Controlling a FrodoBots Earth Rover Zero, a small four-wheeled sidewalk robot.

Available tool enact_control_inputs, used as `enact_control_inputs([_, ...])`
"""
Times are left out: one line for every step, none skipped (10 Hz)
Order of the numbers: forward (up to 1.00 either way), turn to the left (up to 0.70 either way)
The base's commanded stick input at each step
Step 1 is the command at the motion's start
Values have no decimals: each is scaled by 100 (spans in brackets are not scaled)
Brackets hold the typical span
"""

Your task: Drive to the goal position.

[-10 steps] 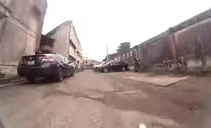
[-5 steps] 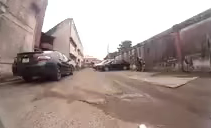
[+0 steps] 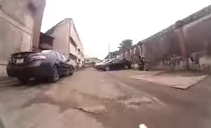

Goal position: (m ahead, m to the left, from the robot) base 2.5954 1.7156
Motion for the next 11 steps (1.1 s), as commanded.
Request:
enact_control_inputs([70, 0])
enact_control_inputs([70, 0])
enact_control_inputs([70, 0])
enact_control_inputs([70, 0])
enact_control_inputs([70, 0])
enact_control_inputs([70, 0])
enact_control_inputs([70, 0])
enact_control_inputs([70, 0])
enact_control_inputs([70, 0])
enact_control_inputs([70, 0])
enact_control_inputs([70, 0])
